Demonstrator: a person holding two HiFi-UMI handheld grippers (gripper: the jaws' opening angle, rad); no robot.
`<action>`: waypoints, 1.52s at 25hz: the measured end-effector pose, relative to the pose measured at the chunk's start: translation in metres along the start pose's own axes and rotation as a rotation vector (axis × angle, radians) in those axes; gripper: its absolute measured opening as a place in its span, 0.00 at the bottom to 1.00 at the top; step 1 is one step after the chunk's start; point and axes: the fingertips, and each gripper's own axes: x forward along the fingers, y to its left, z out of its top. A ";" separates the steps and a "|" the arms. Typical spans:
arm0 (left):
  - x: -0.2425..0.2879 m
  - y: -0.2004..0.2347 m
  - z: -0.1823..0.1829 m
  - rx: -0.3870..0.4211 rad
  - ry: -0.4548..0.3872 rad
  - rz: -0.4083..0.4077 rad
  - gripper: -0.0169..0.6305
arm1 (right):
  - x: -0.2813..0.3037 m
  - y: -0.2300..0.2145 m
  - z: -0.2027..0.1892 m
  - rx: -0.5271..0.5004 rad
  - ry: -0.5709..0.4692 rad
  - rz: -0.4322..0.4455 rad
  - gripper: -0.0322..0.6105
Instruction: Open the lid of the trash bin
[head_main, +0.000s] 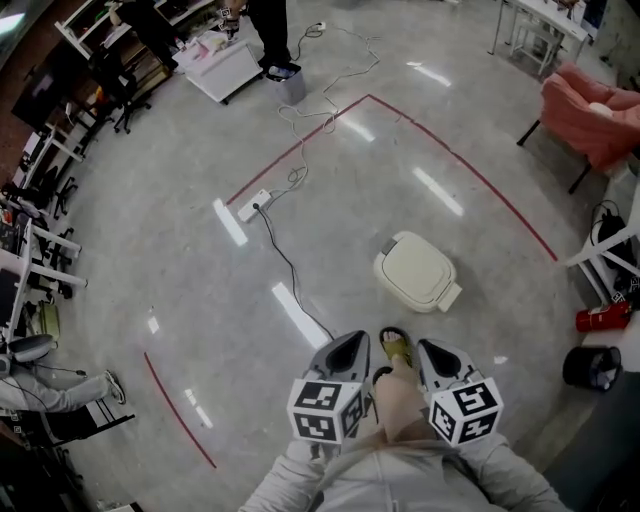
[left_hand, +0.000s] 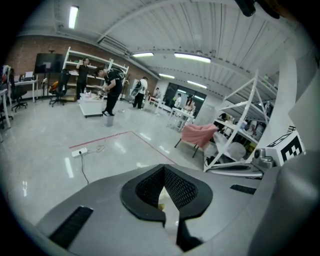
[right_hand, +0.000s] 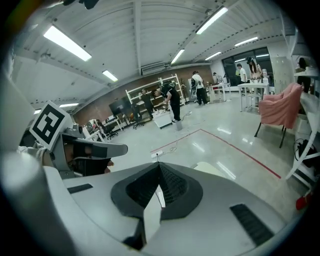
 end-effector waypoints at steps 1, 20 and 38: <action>0.006 0.005 0.000 -0.002 0.008 -0.001 0.04 | 0.004 -0.003 -0.001 0.005 0.004 -0.008 0.05; 0.169 0.075 0.023 0.095 0.217 -0.131 0.04 | 0.126 -0.067 -0.014 0.201 0.071 -0.161 0.05; 0.391 0.161 -0.060 0.135 0.483 -0.201 0.04 | 0.240 -0.087 -0.081 0.374 0.171 -0.150 0.05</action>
